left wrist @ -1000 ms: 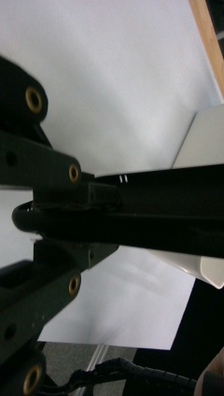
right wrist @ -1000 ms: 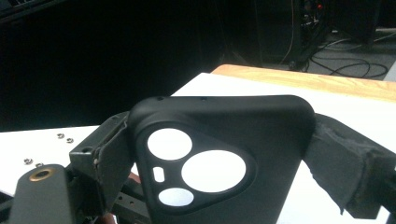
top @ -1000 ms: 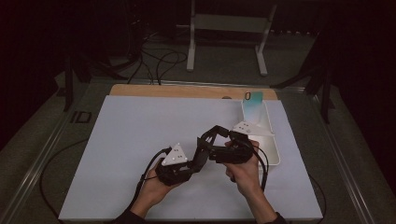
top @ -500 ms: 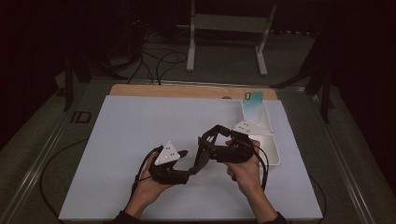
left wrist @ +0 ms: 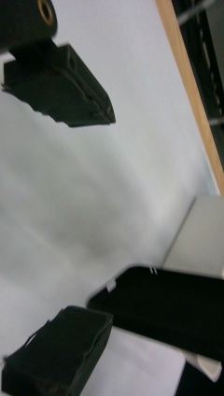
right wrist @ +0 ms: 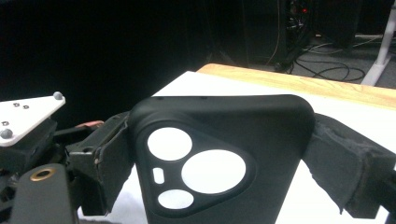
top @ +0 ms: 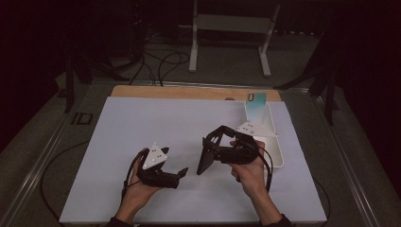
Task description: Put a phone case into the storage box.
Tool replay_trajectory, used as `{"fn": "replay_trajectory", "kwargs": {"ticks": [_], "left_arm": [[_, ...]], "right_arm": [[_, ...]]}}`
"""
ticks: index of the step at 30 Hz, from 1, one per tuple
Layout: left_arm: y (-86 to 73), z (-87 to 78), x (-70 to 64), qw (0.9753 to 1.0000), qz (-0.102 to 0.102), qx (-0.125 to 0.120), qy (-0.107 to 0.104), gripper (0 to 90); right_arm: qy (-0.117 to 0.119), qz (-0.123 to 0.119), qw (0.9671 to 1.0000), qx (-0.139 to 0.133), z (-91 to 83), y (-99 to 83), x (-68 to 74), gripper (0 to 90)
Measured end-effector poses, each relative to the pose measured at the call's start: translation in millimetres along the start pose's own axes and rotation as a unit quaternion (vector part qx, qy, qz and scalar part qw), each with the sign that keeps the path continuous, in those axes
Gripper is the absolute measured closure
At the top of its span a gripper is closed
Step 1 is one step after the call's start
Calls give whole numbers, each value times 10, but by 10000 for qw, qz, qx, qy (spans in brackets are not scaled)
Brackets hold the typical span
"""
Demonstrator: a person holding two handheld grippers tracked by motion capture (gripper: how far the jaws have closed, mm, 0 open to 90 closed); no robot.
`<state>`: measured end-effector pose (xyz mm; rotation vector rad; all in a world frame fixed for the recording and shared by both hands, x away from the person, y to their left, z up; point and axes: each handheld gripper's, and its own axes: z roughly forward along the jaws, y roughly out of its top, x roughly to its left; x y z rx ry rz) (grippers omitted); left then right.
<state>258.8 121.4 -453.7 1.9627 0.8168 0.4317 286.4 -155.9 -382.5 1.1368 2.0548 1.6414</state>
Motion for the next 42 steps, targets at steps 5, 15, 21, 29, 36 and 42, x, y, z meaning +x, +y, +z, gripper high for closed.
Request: {"fn": "replay_trajectory", "kwargs": {"ticks": [5, 15, 21, 29, 36, 42], "left_arm": [[-88, -88, 101, 9998, -47, -2, 206, 8], [-277, -251, 280, 9977, -111, 32, 669, 6], [-397, -352, 380, 9970, -212, -65, 745, 5], [-512, -469, 461, 9957, -280, -157, 870, 4], [-584, -524, 473, 9945, -283, -196, 991, 4], [-626, -554, 503, 9941, -308, -253, 1013, 4]], "right_arm": [[-26, -8, 10000, 13, 2, 6, -2, 137], [-84, -73, 9999, 38, 8, 22, -25, 137], [-143, -83, 9999, 27, -4, 34, -65, 137], [-235, -122, 9996, -10, -31, 75, -112, 138], [-266, -140, 9995, -54, -55, 97, -131, 137], [-345, -180, 9992, -77, -78, 139, -164, 138]]}}
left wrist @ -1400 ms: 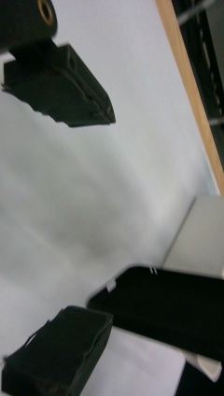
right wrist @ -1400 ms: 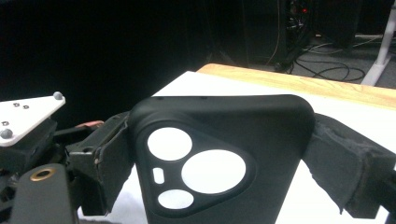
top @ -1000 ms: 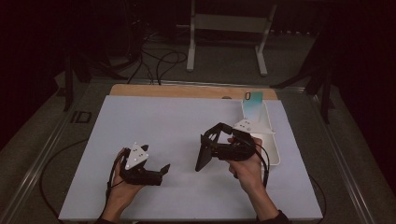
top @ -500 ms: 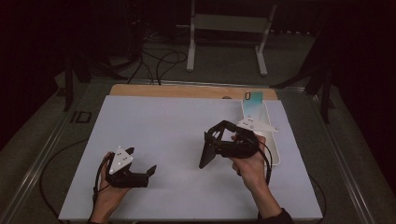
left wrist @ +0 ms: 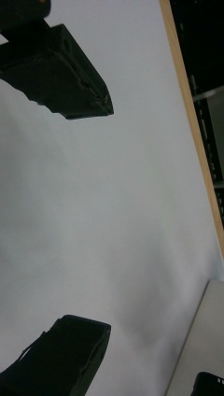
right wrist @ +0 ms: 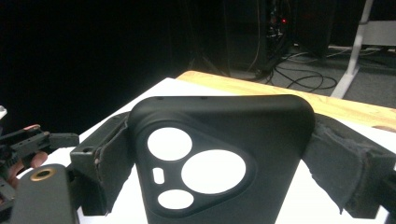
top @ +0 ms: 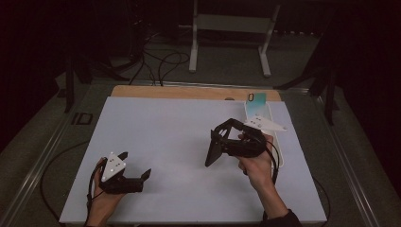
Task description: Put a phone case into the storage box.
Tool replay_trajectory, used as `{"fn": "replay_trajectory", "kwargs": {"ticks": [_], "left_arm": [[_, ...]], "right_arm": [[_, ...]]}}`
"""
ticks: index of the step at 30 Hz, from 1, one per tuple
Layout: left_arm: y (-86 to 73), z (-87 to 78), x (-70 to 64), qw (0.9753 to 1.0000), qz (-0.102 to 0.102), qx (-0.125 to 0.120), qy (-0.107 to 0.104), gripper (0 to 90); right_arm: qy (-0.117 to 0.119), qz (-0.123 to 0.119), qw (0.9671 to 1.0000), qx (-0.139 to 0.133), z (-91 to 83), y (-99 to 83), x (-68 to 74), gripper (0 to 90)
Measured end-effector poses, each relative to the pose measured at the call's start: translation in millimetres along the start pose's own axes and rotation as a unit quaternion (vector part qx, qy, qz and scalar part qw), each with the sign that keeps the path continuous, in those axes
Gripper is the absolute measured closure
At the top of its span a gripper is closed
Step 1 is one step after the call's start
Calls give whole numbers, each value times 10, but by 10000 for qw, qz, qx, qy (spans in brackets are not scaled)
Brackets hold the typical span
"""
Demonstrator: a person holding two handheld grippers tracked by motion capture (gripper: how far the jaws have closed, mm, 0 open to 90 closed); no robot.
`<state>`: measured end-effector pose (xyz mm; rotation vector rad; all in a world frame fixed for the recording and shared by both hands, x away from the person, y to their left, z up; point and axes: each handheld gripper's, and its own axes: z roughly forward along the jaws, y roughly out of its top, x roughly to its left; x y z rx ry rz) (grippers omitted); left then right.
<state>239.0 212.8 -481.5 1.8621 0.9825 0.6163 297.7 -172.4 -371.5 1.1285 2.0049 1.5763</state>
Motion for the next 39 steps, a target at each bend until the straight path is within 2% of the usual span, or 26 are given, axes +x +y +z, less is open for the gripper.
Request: {"fn": "replay_trajectory", "kwargs": {"ticks": [10, 20, 39], "left_arm": [[-34, -37, 24, 9999, -16, -98, -54, 4], [-43, -26, 12, 10000, 3, -63, -73, 4], [-49, -26, 22, 9999, -105, -30, -127, 4]], "right_arm": [[-66, -5, 10000, -63, -4, 111, -81, 137], [-209, -88, 9997, -10, 47, 194, -173, 137], [-369, -148, 9992, 27, 160, 289, -319, 137]]}}
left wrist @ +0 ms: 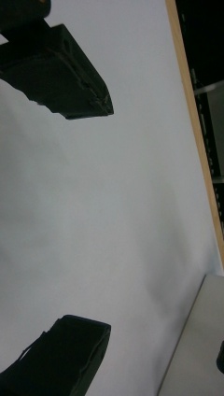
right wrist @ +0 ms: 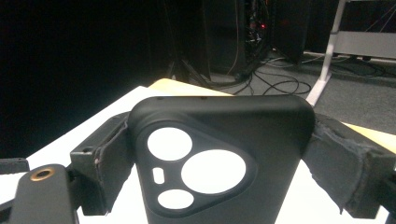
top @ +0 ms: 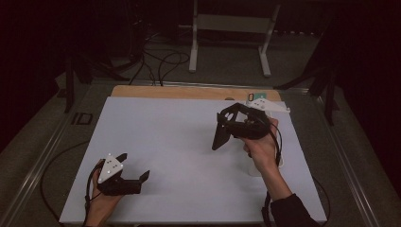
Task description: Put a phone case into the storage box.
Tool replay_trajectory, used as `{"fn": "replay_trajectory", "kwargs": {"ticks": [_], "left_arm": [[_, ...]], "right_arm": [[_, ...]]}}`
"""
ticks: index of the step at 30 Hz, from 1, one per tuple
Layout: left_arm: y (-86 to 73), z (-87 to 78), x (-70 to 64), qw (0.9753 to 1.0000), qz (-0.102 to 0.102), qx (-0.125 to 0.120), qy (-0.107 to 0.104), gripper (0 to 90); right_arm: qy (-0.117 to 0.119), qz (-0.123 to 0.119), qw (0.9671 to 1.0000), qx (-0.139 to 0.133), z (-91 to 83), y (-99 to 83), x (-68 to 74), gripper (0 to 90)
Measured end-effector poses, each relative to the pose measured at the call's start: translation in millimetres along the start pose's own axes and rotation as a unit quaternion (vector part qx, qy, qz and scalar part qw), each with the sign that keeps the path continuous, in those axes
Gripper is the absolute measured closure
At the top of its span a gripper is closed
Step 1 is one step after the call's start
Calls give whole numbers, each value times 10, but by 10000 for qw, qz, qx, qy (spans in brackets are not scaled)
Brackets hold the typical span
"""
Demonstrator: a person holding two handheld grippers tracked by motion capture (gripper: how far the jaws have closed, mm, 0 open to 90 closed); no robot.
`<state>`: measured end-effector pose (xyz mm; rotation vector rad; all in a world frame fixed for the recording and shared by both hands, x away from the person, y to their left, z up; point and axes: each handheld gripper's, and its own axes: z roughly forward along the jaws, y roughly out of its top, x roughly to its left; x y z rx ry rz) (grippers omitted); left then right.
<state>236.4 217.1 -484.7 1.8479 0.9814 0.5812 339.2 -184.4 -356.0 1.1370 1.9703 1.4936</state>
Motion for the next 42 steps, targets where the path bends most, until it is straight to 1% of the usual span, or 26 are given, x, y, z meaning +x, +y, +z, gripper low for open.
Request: {"fn": "replay_trajectory", "kwargs": {"ticks": [11, 24, 27, 31, 36, 42], "left_arm": [[-3, -15, 13, 10000, -16, -45, 19, 4], [-2, -22, 16, 9999, -30, -83, 72, 4], [-2, -20, 12, 9999, -31, -74, 72, 4], [-1, -24, 11, 9999, -24, -92, 100, 4], [0, -26, 13, 9999, -30, -98, 110, 4], [-1, -22, 11, 9999, -28, -92, 106, 4]], "right_arm": [[-140, -84, 9999, -54, 27, 84, -94, 137], [-367, -155, 9992, -33, 90, 149, -203, 137], [-392, -169, 9991, -18, 102, 159, -229, 137], [-364, -144, 9992, 0, 123, 178, -281, 136], [-451, -198, 9988, -11, 138, 224, -329, 137], [-587, -206, 9981, -30, 150, 263, -391, 136]]}}
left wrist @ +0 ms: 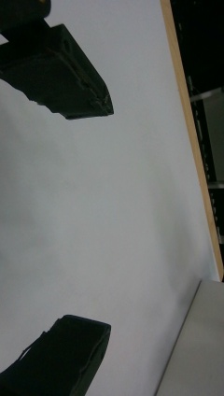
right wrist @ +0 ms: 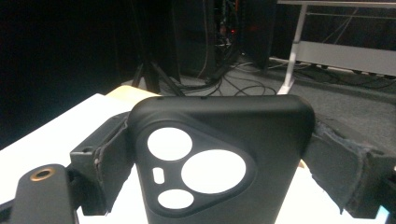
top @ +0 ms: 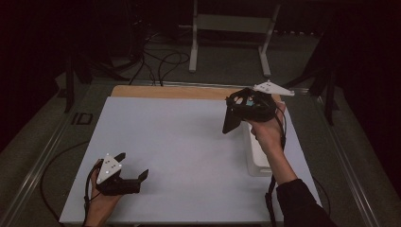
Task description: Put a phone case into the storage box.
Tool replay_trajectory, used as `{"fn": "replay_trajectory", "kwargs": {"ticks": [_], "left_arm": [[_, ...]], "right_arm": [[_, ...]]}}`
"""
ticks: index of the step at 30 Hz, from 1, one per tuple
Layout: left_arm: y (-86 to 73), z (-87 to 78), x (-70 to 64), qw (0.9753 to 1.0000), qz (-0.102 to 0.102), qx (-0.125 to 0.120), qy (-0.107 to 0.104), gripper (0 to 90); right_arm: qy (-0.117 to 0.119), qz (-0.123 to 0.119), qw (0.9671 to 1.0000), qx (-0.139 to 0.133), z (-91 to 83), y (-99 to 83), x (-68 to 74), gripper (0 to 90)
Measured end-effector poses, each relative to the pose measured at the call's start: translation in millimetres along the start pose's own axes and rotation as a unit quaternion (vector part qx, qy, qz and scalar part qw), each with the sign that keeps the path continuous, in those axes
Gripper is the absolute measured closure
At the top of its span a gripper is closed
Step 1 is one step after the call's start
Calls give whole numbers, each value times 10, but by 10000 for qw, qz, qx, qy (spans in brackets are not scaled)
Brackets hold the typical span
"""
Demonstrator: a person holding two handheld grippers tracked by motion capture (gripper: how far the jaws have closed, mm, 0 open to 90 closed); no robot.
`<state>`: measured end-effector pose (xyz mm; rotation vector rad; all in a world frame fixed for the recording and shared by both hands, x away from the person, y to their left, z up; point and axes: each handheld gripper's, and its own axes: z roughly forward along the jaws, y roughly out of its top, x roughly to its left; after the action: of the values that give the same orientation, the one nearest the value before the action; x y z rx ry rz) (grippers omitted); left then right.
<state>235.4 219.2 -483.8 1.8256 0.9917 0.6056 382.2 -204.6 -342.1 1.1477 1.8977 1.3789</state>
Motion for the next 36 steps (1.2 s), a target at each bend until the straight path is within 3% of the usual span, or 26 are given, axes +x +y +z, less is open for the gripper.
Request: {"fn": "replay_trajectory", "kwargs": {"ticks": [20, 36], "left_arm": [[-2, 6, -4, 10000, 10, 17, -6, 4], [-5, 9, -6, 10000, 33, 26, 7, 4]], "right_arm": [[-376, 26, 9992, -134, 1, 150, -216, 137], [-874, 260, 9958, -125, 105, 250, -432, 137]]}}
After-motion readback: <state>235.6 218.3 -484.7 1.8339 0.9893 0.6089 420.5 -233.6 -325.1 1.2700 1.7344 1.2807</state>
